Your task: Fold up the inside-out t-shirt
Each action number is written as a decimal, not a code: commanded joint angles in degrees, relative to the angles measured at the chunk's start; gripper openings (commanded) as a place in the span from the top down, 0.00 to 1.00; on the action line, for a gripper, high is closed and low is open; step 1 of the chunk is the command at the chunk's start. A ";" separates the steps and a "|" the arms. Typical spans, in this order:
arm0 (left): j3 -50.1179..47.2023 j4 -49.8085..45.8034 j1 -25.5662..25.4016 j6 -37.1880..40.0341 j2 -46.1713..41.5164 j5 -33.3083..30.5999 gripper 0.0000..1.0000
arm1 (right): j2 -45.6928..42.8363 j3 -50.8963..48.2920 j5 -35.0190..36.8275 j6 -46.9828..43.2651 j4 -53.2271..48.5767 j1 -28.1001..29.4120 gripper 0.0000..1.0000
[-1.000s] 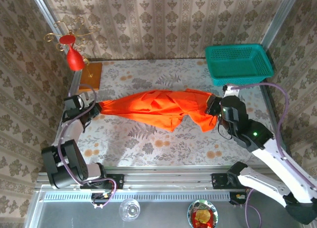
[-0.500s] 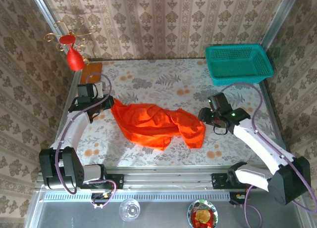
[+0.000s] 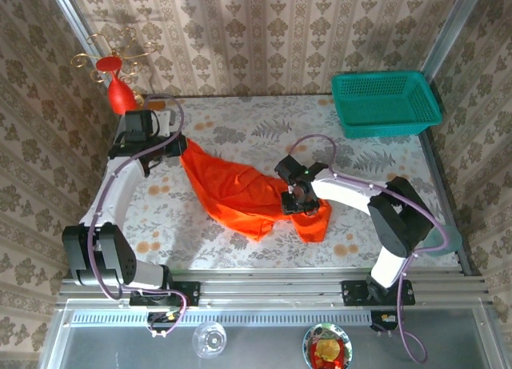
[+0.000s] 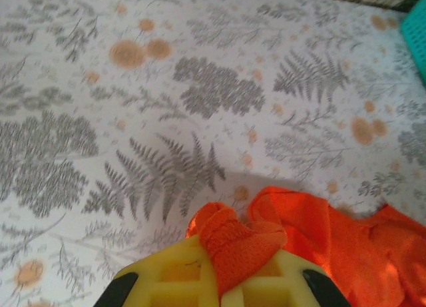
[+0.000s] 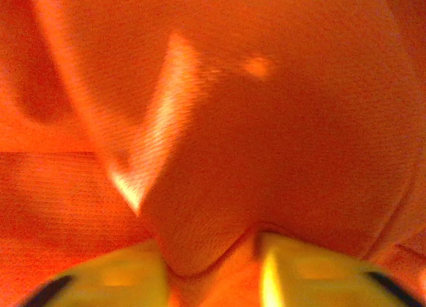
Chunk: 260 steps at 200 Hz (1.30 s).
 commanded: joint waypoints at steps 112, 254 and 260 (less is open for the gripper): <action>8.90 -2.13 -12.23 2.84 7.73 -10.82 0.50 | -20.84 -1.52 6.39 6.40 -14.47 -0.18 0.53; -30.57 15.85 -28.44 -25.02 -7.92 -10.77 0.50 | 12.16 18.42 -15.61 -10.01 -2.59 4.08 0.52; -30.74 16.14 -28.43 -25.86 -7.69 -11.04 0.50 | 12.50 18.57 -16.14 -9.95 -2.50 4.00 0.57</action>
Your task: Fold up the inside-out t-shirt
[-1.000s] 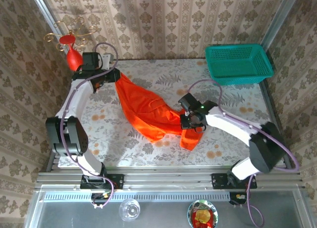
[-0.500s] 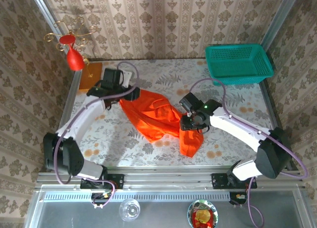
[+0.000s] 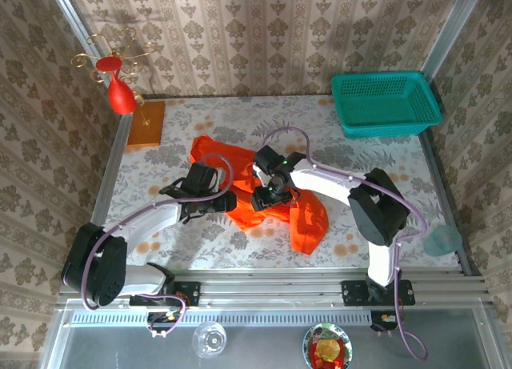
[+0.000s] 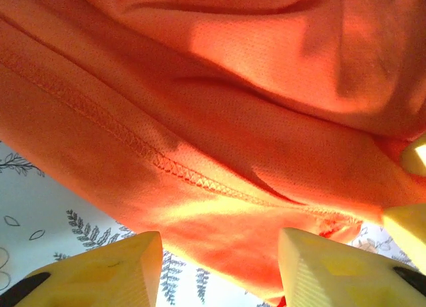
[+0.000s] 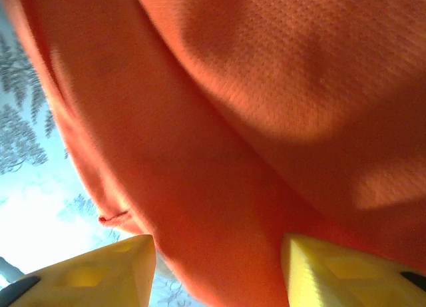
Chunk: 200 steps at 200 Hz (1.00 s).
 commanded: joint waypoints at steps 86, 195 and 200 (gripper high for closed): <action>1.10 5.39 -3.00 -13.82 4.16 -6.10 0.51 | -2.53 -3.85 -7.38 6.61 7.76 -1.88 1.00; 7.32 -0.31 -3.89 -16.95 11.89 -8.50 0.47 | -3.46 -6.07 -7.92 8.07 10.92 -1.57 1.00; 7.79 -1.23 -3.89 -16.91 12.13 -8.80 0.47 | -3.47 -6.09 -7.86 8.07 10.86 -1.56 1.00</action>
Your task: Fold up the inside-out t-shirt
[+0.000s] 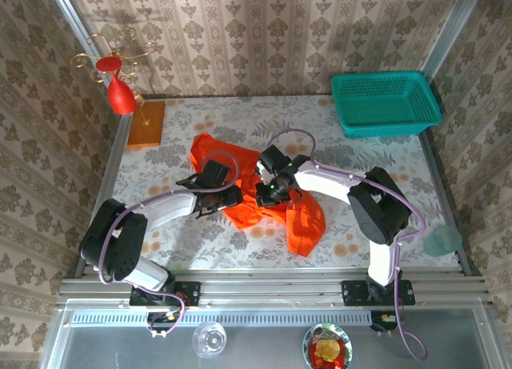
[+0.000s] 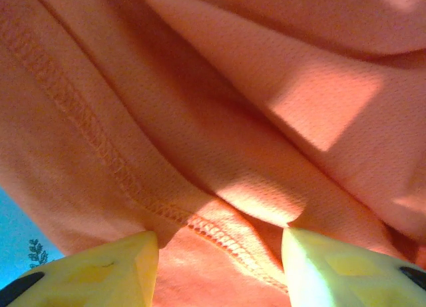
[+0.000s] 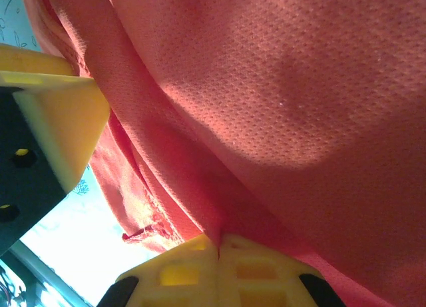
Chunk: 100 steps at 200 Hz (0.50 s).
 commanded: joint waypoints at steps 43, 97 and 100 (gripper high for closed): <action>3.28 -4.01 -0.44 0.03 2.75 0.37 0.49 | -3.49 -1.35 1.11 1.30 0.58 0.20 1.00; 3.20 -4.52 -0.24 0.83 2.59 1.56 0.86 | -6.09 -2.75 2.85 3.18 2.45 -0.76 1.00; 3.19 -4.66 -0.19 0.83 2.40 1.44 0.88 | -6.25 -2.83 2.92 3.29 2.51 -0.83 1.00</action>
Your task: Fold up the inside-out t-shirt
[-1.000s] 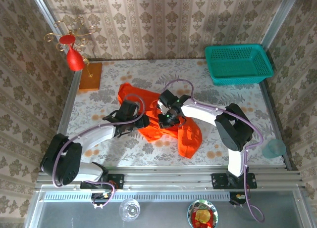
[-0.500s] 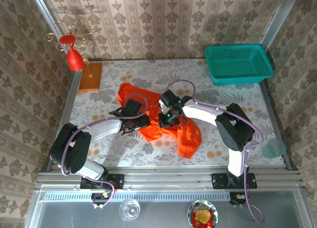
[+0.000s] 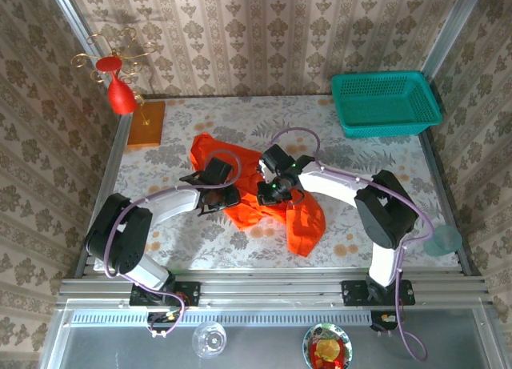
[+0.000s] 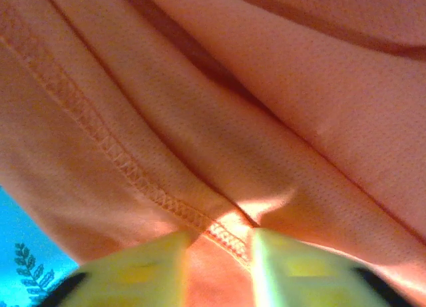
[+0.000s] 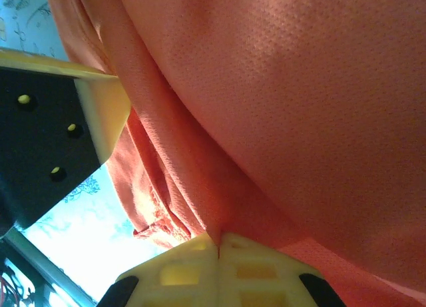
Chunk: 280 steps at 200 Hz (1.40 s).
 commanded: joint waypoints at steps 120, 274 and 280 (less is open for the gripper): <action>7.74 -12.40 12.20 11.55 -12.88 3.72 1.00 | -20.75 1.99 2.62 6.08 -0.37 -2.48 1.00; -3.39 -22.26 18.20 6.45 -29.11 7.98 0.73 | 7.36 3.33 -8.32 24.57 23.19 8.48 1.00; -3.83 -22.83 16.99 5.76 -28.91 7.45 0.71 | 7.42 2.79 -8.52 24.77 23.56 8.50 1.00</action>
